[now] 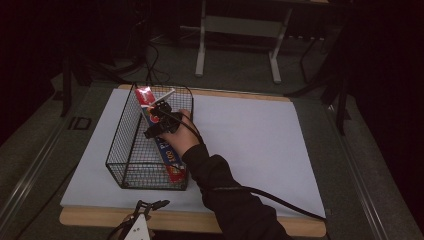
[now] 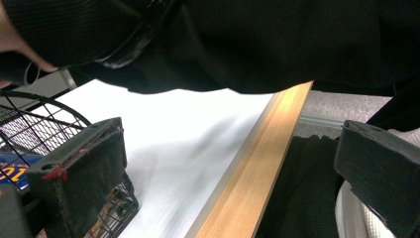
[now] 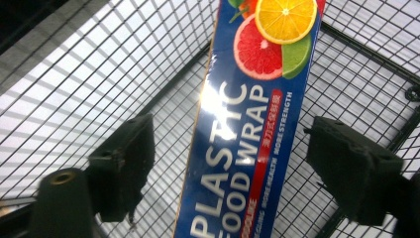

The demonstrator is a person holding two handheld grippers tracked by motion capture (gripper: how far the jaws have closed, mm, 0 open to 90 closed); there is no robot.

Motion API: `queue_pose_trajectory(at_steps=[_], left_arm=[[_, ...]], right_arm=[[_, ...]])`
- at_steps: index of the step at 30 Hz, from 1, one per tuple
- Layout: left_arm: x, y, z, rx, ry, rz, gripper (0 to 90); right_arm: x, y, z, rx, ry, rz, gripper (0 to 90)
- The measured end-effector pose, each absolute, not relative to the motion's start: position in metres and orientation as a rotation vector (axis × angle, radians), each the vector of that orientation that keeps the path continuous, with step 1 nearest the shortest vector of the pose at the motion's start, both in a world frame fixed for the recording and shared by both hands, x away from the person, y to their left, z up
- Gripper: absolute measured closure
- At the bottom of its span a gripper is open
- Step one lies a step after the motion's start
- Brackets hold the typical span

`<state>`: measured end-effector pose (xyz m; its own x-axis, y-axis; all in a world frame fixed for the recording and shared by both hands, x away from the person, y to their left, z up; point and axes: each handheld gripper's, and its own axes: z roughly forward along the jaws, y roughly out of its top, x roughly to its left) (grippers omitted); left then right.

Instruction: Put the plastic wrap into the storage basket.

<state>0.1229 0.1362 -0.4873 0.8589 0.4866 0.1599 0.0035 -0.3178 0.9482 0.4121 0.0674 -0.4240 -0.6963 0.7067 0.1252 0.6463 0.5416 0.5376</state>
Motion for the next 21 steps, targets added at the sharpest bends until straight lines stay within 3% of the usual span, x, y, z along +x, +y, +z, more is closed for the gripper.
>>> queue_pose_trajectory(at_steps=[2, 21], left_arm=[[0.123, 0.136, -0.487, 1.843, 0.369, 0.506, 0.2], [0.127, 0.132, -0.49, 1.867, 0.379, 0.504, 0.2]], right_arm=[[0.408, 0.063, -0.422, 1.132, 2.681, 0.883, 12.9], [0.376, -0.011, -0.397, 0.967, 2.679, 1.077, 13.4]])
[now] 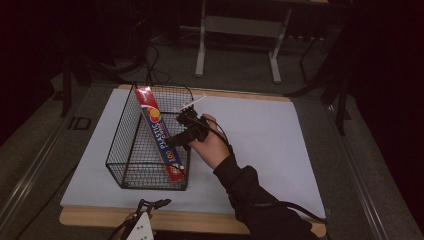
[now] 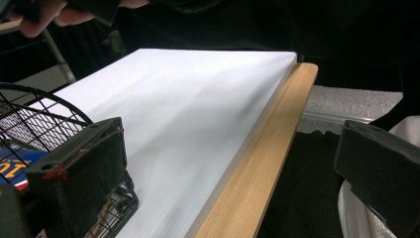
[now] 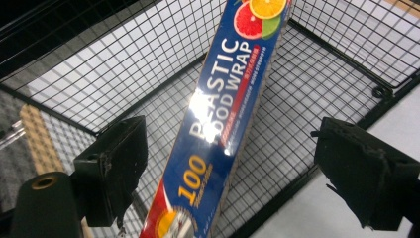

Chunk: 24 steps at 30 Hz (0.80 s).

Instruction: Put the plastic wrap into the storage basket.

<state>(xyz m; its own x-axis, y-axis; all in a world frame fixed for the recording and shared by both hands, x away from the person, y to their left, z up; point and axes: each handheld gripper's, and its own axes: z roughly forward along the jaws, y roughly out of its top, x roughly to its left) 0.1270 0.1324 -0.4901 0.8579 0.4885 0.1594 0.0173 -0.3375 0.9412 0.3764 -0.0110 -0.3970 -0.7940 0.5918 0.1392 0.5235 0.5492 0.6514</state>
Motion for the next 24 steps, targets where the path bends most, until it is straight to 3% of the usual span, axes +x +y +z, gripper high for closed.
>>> queue_pose_trajectory(at_steps=[24], left_arm=[[0.129, 0.131, -0.491, 1.875, 0.38, 0.508, 0.2]], right_arm=[[0.343, -0.095, -0.417, 0.956, 2.631, 1.12, 13.5]])
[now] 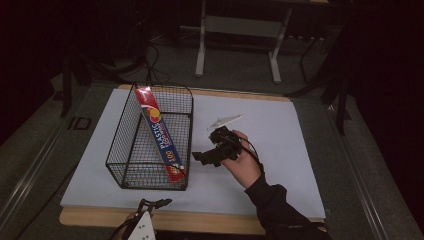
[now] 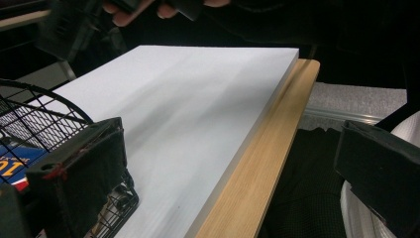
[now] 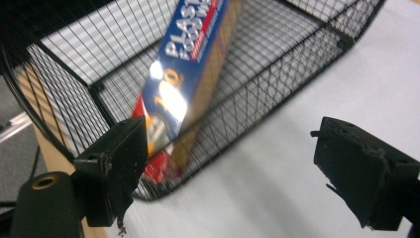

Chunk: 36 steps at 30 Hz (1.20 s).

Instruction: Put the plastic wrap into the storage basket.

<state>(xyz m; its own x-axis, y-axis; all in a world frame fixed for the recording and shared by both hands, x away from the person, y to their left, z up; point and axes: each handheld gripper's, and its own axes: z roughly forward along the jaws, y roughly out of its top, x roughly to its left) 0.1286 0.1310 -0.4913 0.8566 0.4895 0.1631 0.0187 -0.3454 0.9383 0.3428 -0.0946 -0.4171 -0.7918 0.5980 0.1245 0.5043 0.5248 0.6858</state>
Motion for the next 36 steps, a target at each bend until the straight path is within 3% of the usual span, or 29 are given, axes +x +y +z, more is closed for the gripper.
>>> queue_pose_trajectory(at_steps=[36], left_arm=[[0.13, 0.129, -0.493, 1.886, 0.38, 0.5, 0.2]], right_arm=[[0.307, -0.169, -0.487, 0.93, 2.628, 1.123, 13.6]])
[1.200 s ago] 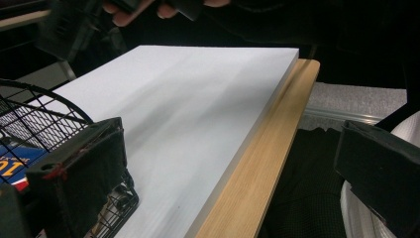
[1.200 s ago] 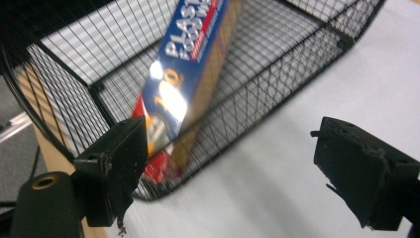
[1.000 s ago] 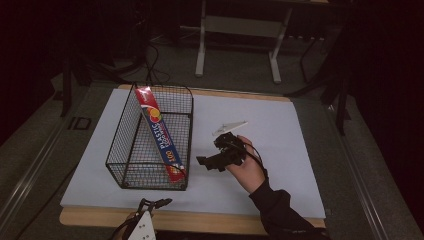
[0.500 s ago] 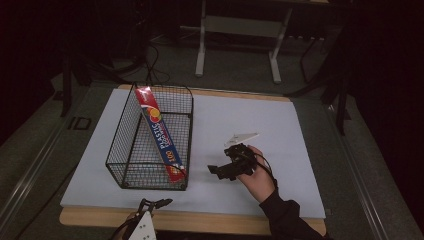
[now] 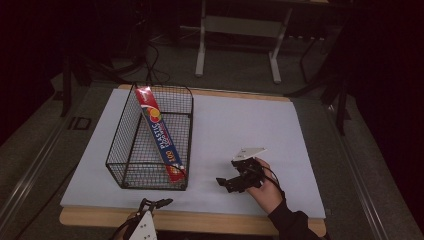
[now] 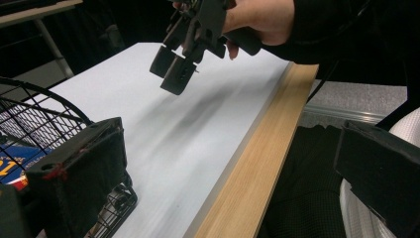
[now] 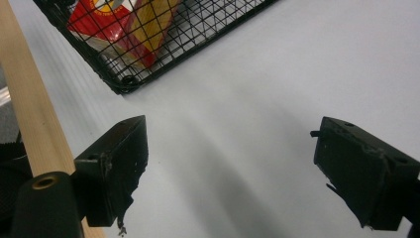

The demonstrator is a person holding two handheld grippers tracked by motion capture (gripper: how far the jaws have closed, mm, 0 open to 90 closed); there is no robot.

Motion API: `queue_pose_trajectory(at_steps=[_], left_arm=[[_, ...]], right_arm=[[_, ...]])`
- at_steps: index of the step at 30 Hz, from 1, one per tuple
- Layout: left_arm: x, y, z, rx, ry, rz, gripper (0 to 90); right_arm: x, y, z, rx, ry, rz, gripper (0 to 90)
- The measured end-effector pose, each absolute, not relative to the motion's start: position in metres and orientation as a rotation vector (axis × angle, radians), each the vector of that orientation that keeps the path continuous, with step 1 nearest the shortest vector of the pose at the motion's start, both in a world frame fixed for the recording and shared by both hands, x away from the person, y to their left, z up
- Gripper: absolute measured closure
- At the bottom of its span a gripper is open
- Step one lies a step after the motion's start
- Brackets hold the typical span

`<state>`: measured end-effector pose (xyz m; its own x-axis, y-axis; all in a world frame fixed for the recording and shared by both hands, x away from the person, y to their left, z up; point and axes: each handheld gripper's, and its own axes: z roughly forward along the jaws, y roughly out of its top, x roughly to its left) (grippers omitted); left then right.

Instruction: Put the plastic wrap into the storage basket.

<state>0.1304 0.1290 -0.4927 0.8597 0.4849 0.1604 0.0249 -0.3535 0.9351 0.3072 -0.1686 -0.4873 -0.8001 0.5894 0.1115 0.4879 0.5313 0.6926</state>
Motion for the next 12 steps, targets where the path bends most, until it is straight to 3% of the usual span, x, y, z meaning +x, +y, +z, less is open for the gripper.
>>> queue_pose_trajectory(at_steps=[12], left_arm=[[0.129, 0.1302, -0.4914, 1.883, 0.376, 0.498, 0.2]], right_arm=[[0.3074, -0.1726, -0.4953, 0.883, 2.576, 1.114, 13.6]])
